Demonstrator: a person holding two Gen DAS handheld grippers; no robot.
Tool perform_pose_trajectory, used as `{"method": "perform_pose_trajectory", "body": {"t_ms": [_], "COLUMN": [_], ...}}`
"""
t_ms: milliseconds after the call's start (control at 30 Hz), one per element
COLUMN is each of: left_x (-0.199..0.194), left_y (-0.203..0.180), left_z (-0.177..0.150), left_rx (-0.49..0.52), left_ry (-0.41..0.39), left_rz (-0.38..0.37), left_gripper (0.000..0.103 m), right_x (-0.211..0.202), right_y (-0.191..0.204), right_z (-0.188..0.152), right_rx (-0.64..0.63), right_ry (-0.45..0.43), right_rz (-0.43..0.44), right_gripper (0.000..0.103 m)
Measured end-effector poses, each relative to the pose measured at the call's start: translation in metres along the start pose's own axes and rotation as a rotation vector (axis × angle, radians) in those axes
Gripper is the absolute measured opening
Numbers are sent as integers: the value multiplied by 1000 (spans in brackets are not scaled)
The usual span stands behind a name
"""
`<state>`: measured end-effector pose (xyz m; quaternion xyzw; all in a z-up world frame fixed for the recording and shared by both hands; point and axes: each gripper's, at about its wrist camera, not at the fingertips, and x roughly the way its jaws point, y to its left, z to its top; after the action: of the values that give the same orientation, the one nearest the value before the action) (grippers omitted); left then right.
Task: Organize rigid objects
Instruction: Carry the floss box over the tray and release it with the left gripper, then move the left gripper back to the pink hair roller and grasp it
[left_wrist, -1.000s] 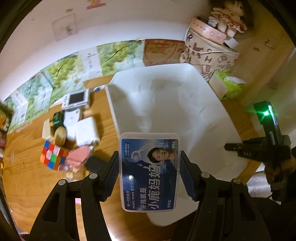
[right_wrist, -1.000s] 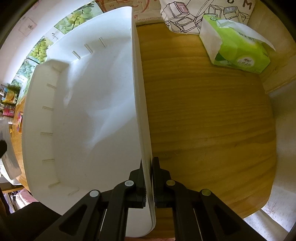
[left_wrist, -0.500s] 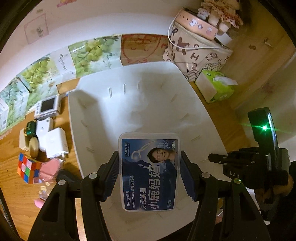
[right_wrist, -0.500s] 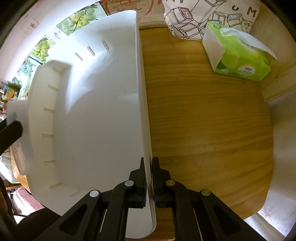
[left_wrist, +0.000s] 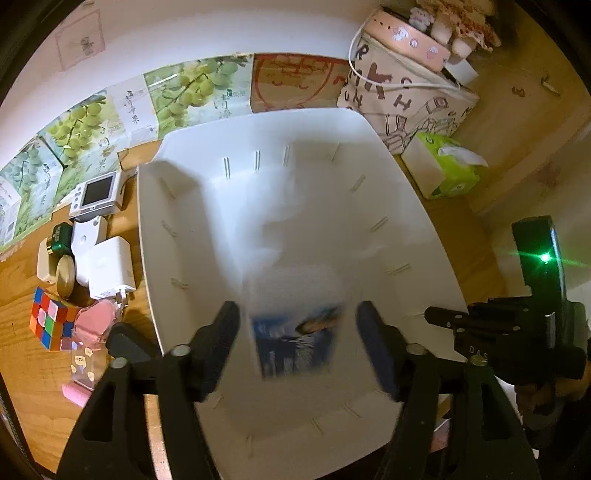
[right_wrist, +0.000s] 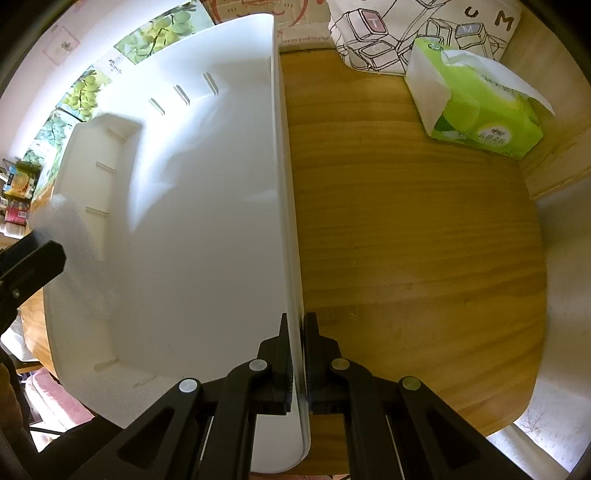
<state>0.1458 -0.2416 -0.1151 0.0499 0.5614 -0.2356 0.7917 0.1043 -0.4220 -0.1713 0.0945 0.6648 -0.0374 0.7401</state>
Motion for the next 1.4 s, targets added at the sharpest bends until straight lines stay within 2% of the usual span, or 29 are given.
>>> {"method": "perform_pose_trajectory", "body": {"t_ms": [100, 400, 733, 1067, 1400], "left_x": [-9, -41, -71, -97, -100], "left_y": [4, 29, 76, 115, 157], "left_z": [1, -4, -33, -69, -98], "left_rx": [-17, -83, -192, -252, -293], "left_ry": [-34, -105, -149, -150, -75], "left_rz": [13, 62, 128, 207, 296], "left_gripper": [81, 81, 81, 81, 81], "right_x": [1, 4, 2, 2, 1], "right_y": [-1, 0, 4, 5, 5], "right_z": [0, -3, -4, -8, -12], "right_rx": [1, -3, 0, 9, 48], "right_ry": [-2, -7, -12, -26, -42], "right_rz": [0, -7, -24, -35, -57], "right_gripper": [3, 3, 3, 4, 6]}}
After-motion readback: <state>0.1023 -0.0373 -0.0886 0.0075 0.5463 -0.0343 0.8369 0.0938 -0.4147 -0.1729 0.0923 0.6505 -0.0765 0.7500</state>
